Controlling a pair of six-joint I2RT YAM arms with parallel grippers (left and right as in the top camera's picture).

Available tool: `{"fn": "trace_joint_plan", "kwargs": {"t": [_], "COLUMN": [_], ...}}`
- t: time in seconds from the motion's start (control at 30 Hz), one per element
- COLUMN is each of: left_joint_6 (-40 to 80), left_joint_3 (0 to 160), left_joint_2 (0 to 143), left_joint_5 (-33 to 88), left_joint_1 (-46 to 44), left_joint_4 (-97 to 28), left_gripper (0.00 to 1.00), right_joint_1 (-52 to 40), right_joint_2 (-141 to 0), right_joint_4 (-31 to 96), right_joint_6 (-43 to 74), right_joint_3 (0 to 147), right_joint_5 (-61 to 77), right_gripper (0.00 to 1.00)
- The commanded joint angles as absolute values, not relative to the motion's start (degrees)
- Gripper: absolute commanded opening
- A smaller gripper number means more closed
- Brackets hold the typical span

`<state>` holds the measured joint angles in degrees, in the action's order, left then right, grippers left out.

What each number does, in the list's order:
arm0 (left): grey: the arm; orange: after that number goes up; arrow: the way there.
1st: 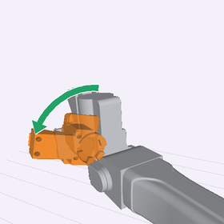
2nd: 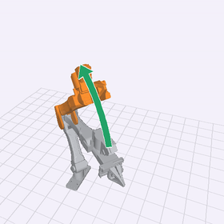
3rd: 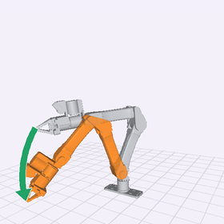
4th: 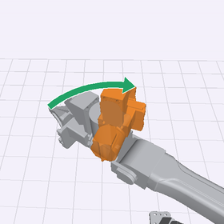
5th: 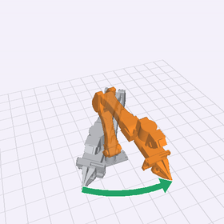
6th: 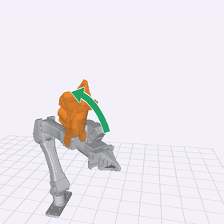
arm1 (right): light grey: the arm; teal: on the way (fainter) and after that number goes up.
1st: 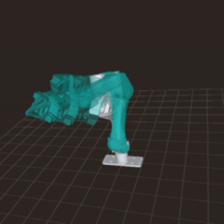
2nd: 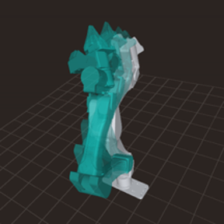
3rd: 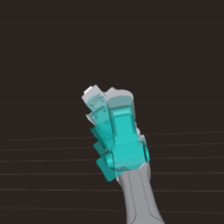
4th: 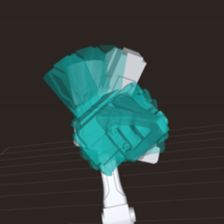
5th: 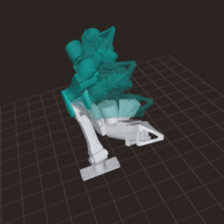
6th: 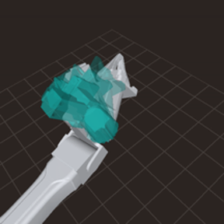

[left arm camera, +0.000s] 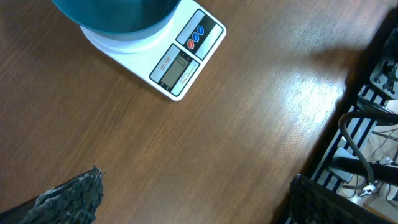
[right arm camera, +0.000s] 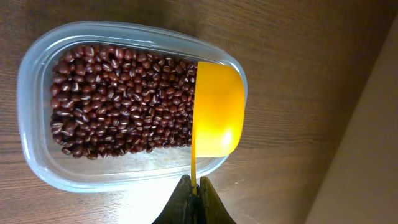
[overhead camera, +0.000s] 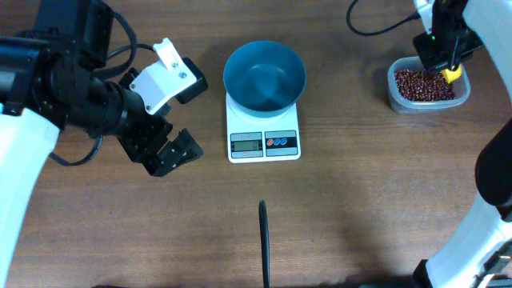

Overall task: Scoop item into bowl and weigh 50g on scale
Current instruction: 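Push the yellow scoop down into the beans with the right gripper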

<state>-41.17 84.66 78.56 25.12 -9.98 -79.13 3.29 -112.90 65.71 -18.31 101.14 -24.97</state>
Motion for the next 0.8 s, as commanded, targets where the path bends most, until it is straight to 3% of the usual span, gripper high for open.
{"fn": "trace_joint_plan", "kwargs": {"t": [0.0, 0.53, 0.77], "left_joint_6": [-42.3, -42.3, -42.3], "left_joint_3": [85.6, 85.6, 85.6], "left_joint_2": [77.54, 77.54, 77.54], "left_joint_5": [26.13, 26.13, 26.13], "left_joint_1": [-10.13, -10.13, -10.13], "left_joint_4": [-79.15, -79.15, -79.15], "left_gripper": [0.99, 0.99, 0.99], "right_joint_1": [2.9, 2.11, 2.7], "right_joint_2": [-114.02, -114.61, -114.61], "right_joint_4": [65.91, 59.86, 59.09], "right_joint_6": [-18.65, -14.48, -11.51], "right_joint_3": [100.86, 91.66, 91.66], "right_joint_5": [-28.8, -34.11, -24.32], "right_gripper": [0.04, 0.04, 0.04]}}
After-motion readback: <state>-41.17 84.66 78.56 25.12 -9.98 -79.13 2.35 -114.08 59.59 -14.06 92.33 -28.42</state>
